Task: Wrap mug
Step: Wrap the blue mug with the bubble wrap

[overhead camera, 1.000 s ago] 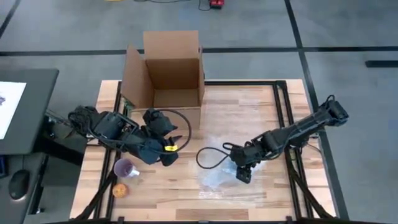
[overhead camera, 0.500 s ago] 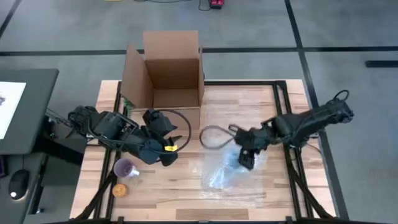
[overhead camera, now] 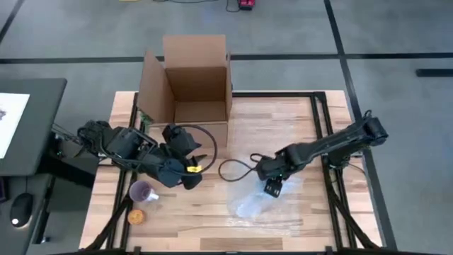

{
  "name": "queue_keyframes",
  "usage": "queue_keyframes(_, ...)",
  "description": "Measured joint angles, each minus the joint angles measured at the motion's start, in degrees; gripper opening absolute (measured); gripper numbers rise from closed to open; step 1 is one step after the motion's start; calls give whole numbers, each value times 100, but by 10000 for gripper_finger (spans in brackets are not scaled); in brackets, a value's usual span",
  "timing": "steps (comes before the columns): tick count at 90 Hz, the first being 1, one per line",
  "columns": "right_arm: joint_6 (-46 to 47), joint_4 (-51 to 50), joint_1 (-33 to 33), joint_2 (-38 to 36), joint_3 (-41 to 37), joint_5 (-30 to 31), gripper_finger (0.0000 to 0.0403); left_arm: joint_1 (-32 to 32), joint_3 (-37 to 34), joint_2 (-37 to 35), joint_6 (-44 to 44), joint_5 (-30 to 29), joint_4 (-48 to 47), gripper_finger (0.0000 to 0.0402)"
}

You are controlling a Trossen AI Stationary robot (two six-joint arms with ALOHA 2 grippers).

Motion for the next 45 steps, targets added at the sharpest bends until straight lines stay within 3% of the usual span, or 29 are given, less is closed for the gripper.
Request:
queue_keyframes(32, -28, 618, 62, 1183, 8, -52, 218, 11, 0, 0, 96, -2, 2, 146)
queue_keyframes(45, -64, 855, 88, 1497, 21, -205, 190, 11, 0, 0, 94, 0, 2, 146)
